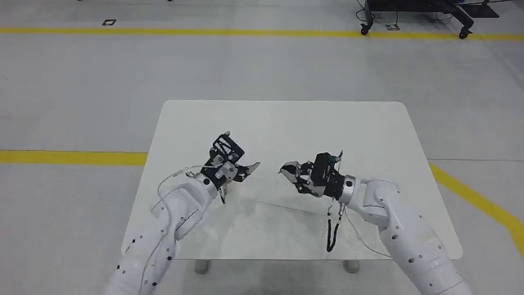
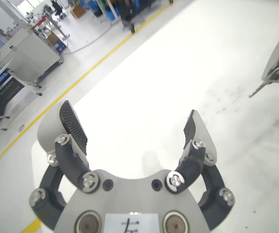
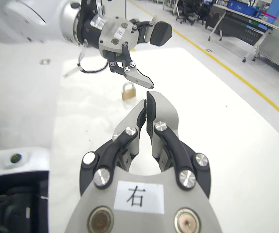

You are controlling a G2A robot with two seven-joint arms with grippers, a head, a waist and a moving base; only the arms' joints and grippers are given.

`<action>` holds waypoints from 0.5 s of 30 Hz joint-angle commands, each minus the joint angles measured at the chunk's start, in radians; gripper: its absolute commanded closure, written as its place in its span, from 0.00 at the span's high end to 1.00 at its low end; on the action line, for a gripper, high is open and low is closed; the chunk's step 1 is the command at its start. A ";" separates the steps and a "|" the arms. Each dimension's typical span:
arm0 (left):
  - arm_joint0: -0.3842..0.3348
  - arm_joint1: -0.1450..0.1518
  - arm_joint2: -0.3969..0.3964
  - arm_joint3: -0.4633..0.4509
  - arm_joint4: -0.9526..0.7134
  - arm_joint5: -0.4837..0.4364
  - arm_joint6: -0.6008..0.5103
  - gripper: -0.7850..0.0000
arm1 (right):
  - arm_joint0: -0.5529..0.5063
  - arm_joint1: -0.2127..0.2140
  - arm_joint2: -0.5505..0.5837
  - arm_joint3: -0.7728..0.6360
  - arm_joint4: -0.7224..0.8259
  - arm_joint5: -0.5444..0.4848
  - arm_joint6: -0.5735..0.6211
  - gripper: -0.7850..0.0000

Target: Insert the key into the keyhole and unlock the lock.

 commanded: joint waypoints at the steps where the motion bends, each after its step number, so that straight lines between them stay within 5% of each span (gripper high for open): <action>1: 0.040 0.010 -0.093 -0.004 -0.070 -0.026 0.043 1.00 | 0.018 0.000 0.012 -0.017 0.150 -0.005 0.039 0.00; 4: 0.058 0.015 -0.119 -0.019 -0.114 -0.061 0.031 1.00 | 0.050 0.003 0.025 -0.035 0.272 0.003 0.138 0.00; 15: 0.070 0.014 -0.106 -0.030 -0.172 -0.116 0.085 1.00 | 0.040 0.003 0.019 -0.028 0.307 0.008 0.140 0.00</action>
